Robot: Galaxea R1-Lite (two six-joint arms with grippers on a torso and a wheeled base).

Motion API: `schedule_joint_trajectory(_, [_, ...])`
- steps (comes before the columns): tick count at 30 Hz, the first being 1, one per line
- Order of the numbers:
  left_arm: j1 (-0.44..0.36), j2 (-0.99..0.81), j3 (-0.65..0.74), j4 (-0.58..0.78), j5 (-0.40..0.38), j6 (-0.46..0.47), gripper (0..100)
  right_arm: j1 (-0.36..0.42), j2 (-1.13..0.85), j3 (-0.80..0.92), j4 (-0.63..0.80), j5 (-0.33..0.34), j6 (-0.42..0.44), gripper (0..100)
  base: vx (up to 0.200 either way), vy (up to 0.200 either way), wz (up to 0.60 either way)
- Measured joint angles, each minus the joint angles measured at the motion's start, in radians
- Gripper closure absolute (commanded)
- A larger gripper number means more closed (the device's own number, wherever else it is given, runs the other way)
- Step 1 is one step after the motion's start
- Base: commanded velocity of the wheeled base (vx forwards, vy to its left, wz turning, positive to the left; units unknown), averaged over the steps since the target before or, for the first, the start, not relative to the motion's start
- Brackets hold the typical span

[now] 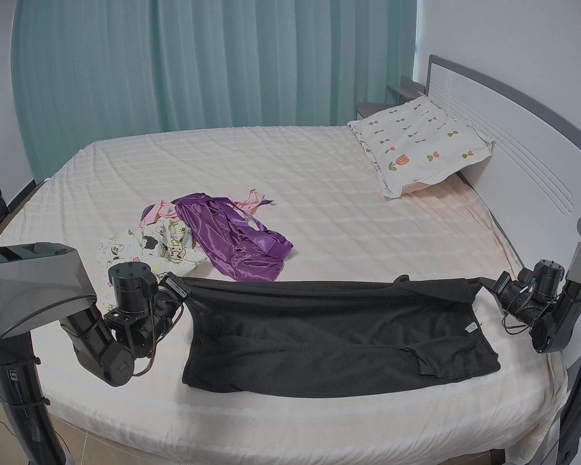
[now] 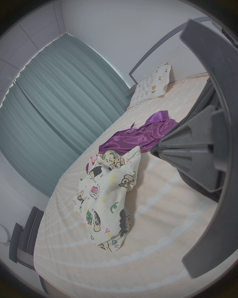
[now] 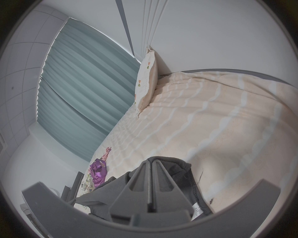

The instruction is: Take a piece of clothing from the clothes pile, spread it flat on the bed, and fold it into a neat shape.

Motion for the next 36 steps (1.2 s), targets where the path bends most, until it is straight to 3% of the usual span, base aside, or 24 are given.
schedule_joint_trajectory(10, [0.005, 0.0, -0.013, -0.002, -0.007, 0.051, 100, -0.06, -0.01, 0.018, 0.012, 0.066, 0.006, 100, 0.0, 0.0, 0.0])
schedule_joint_trajectory(22, [-0.003, 0.02, 0.077, -0.01, -0.006, 0.067, 100, -0.07, -0.025, 0.093, 0.007, 0.072, -0.015, 100, 0.0, 0.0, 0.0])
schedule_joint_trajectory(36, [-0.024, 0.096, 0.169, -0.036, -0.007, 0.066, 100, -0.07, -0.021, 0.197, 0.006, 0.072, -0.15, 100, 0.0, 0.0, 0.0])
